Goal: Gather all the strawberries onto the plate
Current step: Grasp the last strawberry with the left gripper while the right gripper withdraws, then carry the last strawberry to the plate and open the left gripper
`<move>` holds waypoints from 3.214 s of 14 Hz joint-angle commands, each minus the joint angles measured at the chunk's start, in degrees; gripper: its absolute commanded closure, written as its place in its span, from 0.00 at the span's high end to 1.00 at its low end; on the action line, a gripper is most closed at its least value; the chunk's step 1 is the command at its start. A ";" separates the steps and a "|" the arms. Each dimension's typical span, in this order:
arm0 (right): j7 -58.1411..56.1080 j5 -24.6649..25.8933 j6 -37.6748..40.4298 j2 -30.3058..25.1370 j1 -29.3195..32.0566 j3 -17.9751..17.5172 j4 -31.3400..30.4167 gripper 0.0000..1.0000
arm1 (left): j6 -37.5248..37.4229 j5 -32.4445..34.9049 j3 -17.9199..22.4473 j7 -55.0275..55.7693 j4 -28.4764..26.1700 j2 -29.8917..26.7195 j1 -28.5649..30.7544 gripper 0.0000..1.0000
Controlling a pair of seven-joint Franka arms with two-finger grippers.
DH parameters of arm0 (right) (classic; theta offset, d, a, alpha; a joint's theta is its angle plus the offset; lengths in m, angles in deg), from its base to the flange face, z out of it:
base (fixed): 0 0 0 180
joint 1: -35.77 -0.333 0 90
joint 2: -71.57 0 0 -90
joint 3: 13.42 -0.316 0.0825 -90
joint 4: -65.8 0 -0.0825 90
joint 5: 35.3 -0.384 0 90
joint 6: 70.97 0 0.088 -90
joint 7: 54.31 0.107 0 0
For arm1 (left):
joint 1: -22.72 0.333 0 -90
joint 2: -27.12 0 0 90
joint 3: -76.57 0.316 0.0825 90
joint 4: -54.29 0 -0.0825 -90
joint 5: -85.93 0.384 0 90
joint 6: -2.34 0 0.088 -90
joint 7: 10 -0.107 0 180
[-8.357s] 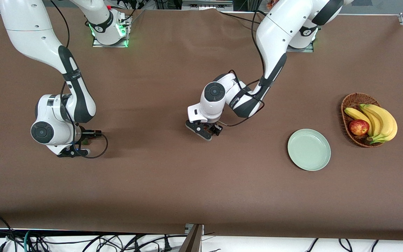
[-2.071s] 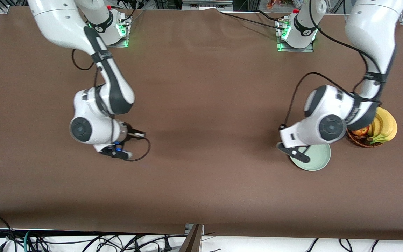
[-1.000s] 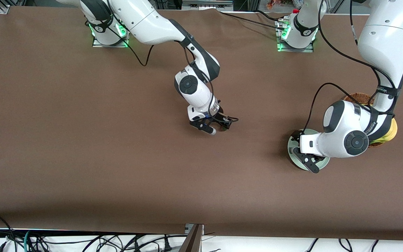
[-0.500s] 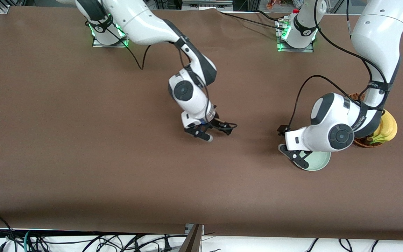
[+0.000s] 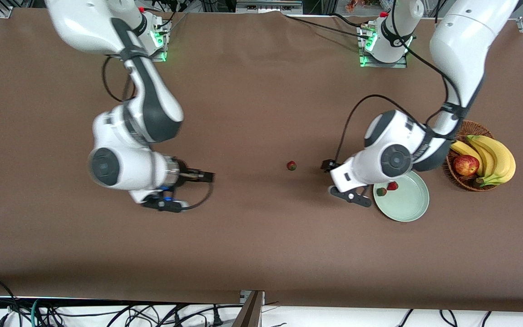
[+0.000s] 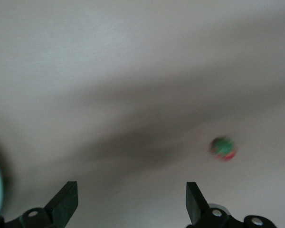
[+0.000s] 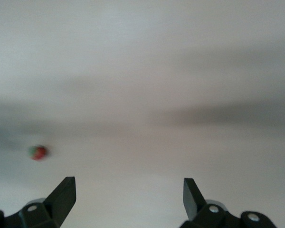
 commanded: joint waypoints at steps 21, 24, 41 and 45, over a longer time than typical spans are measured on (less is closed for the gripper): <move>-11.27 17.25 14.68 -39.04 13.33 3.91 -22.07 1.00 | 15.79 10.00 8.02 33.87 -4.35 5.31 -17.29 0.02; -11.36 18.31 14.59 -39.04 13.42 2.14 -22.07 1.00 | 9.41 10.08 8.02 33.08 -3.56 1.63 -15.37 0.03; -14.35 18.05 14.06 -36.75 12.98 1.70 -19.43 1.00 | -2.95 10.17 8.72 -51.03 2.33 -0.68 11.27 0.13; -14.35 17.87 14.06 -36.58 13.33 1.96 -19.43 1.00 | -2.41 9.91 8.63 -52.88 2.33 0.82 12.94 1.00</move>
